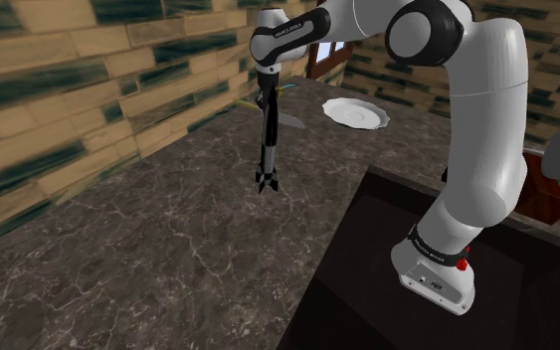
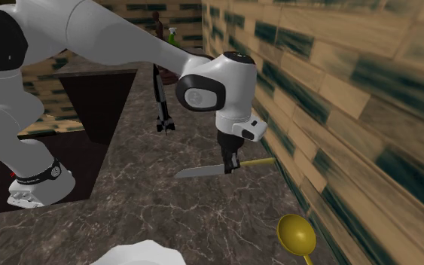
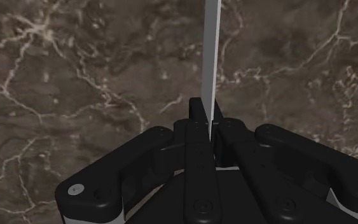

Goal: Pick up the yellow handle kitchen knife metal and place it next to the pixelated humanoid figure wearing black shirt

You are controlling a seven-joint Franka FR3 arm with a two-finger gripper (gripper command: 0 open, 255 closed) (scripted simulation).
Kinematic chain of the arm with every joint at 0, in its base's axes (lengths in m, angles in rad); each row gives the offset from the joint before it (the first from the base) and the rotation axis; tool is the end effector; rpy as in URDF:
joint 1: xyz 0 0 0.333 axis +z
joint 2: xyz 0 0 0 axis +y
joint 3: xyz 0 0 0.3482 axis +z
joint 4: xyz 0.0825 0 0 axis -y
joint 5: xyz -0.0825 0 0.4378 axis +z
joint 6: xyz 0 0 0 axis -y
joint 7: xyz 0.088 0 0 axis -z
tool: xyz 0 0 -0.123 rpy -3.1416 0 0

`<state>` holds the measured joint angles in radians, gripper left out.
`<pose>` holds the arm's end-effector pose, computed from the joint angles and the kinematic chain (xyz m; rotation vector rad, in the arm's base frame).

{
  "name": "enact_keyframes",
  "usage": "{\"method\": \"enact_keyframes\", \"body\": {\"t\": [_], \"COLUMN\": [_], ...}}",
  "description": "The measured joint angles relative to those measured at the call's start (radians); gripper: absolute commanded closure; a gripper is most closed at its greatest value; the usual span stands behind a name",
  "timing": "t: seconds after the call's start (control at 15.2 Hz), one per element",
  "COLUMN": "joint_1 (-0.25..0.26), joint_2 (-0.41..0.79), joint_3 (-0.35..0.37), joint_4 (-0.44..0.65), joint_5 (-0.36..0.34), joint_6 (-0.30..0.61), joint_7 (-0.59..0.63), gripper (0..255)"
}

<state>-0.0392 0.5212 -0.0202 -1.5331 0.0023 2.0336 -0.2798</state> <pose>0.7551 -0.0427 0.3387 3.1177 0.3474 -0.0340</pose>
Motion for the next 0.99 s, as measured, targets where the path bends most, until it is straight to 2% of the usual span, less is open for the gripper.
{"method": "enact_keyframes", "body": {"t": [0.99], "joint_1": [-0.001], "joint_2": [-0.057], "joint_3": [-0.001], "joint_4": [0.110], "joint_5": [-0.001], "joint_6": [-0.167], "joint_7": [-0.002], "gripper": [255]}}
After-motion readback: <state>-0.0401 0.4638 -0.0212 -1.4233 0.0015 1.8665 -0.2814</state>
